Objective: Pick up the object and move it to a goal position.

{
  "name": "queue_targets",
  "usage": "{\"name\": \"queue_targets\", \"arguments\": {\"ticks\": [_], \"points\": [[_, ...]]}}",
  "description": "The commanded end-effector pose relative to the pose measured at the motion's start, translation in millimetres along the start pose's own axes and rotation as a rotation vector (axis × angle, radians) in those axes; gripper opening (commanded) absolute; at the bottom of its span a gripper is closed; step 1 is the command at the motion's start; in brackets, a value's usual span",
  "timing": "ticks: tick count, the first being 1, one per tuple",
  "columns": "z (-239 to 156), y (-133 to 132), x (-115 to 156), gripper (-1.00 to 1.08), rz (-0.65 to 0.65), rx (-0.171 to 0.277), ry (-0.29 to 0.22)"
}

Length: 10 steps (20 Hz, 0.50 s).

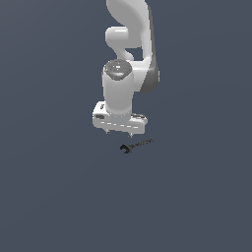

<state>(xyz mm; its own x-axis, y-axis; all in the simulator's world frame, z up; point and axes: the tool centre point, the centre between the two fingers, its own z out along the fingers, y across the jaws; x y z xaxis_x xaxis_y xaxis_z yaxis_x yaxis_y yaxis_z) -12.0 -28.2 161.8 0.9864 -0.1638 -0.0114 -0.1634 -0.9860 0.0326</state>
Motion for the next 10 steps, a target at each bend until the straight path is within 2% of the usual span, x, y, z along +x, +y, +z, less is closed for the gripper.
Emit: {"name": "queue_targets", "arguments": {"ticks": [1, 10], "points": [[4.1, -4.4, -1.0, 1.0, 0.042, 0.003, 0.0], [23.6, -24.3, -6.6, 1.0, 0.252, 0.016, -0.002]]}}
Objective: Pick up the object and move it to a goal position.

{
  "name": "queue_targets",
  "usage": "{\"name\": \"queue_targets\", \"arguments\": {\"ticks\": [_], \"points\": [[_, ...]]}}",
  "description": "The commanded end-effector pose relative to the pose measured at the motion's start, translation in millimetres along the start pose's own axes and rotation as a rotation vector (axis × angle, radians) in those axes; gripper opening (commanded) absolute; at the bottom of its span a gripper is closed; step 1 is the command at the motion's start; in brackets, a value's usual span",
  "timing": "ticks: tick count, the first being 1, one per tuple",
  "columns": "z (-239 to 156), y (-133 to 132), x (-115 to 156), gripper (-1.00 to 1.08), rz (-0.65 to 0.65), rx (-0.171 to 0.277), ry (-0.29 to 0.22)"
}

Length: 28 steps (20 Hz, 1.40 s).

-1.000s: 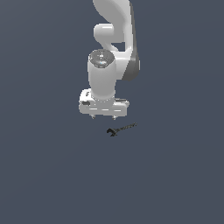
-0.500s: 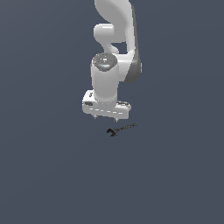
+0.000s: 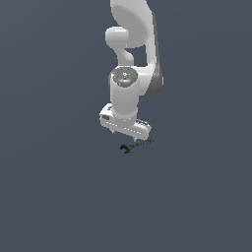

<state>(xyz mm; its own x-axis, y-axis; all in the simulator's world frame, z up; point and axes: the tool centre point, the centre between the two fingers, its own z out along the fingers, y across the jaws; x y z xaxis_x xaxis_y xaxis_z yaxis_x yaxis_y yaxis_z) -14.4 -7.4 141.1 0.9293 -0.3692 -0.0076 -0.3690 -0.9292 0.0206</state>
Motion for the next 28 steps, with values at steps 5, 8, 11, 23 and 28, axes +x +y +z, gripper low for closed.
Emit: {"name": "queue_targets", "arguments": {"ticks": [5, 8, 11, 23, 28], "points": [[15.0, -13.1, -7.9, 1.0, 0.164, 0.008, -0.002], [21.9, -18.8, -11.6, 1.0, 0.239, 0.011, -0.003], [28.6, -24.2, -15.4, 1.0, 0.314, 0.014, -0.004], [55.0, -43.8, -31.4, 1.0, 0.618, 0.02, -0.006], [65.5, -50.7, -38.1, 1.0, 0.743, 0.021, -0.006]]}}
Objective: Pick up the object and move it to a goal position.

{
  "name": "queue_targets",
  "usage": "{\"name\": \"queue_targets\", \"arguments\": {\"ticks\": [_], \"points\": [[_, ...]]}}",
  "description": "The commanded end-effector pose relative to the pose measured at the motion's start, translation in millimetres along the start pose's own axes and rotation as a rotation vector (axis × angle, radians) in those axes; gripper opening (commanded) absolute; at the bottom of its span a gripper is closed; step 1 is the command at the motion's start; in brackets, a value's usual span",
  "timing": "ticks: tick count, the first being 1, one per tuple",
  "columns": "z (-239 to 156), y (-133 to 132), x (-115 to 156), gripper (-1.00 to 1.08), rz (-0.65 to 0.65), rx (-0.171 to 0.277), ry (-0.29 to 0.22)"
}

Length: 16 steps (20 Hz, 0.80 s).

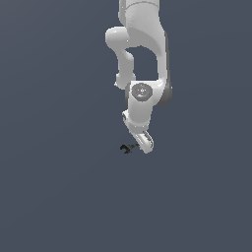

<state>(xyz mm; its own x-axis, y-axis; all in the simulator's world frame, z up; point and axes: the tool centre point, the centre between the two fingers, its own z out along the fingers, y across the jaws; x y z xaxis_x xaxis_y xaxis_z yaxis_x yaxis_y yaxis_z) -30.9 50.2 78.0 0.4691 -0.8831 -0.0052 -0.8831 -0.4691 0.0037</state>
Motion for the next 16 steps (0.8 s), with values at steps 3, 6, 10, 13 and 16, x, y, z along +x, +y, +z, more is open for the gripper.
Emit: {"name": "queue_targets", "arguments": {"ticks": [3, 6, 10, 13, 16], "points": [[8.5, -0.4, -7.5, 1.0, 0.103, 0.002, 0.001], [12.8, -0.4, -11.4, 1.0, 0.156, 0.003, 0.002], [17.1, -0.4, -15.1, 1.0, 0.208, 0.004, 0.004], [19.1, -0.4, -16.9, 1.0, 0.233, 0.004, 0.004], [20.2, -0.3, -17.8, 1.0, 0.247, 0.004, 0.005]]}}
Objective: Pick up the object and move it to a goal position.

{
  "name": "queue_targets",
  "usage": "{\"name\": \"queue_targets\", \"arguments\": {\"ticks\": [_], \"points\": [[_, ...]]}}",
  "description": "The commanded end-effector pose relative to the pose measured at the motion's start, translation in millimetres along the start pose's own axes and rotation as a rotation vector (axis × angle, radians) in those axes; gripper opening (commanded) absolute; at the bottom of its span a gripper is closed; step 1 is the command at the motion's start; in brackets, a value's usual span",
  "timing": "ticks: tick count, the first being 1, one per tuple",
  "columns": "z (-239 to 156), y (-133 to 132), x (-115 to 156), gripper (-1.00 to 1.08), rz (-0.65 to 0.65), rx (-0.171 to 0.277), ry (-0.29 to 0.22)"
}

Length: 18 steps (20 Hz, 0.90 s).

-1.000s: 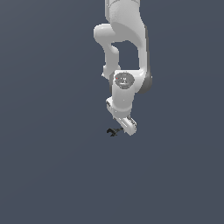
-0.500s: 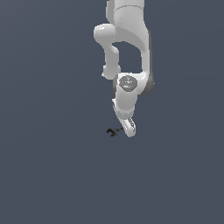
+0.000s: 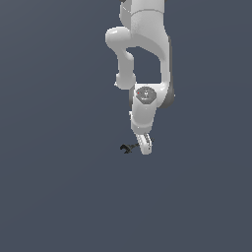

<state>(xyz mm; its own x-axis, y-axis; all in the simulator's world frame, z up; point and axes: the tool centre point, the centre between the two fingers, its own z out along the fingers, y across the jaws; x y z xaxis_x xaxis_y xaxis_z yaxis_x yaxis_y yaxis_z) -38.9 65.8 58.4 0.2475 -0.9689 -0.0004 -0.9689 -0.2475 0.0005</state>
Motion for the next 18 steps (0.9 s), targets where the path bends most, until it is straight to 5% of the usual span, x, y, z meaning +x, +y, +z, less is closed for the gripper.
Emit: {"name": "queue_targets", "arguments": {"ticks": [1, 18], "points": [[0.7, 0.1, -0.5, 1.0, 0.011, 0.0, 0.0], [48.5, 0.9, -0.7, 1.0, 0.011, 0.0, 0.0]]}}
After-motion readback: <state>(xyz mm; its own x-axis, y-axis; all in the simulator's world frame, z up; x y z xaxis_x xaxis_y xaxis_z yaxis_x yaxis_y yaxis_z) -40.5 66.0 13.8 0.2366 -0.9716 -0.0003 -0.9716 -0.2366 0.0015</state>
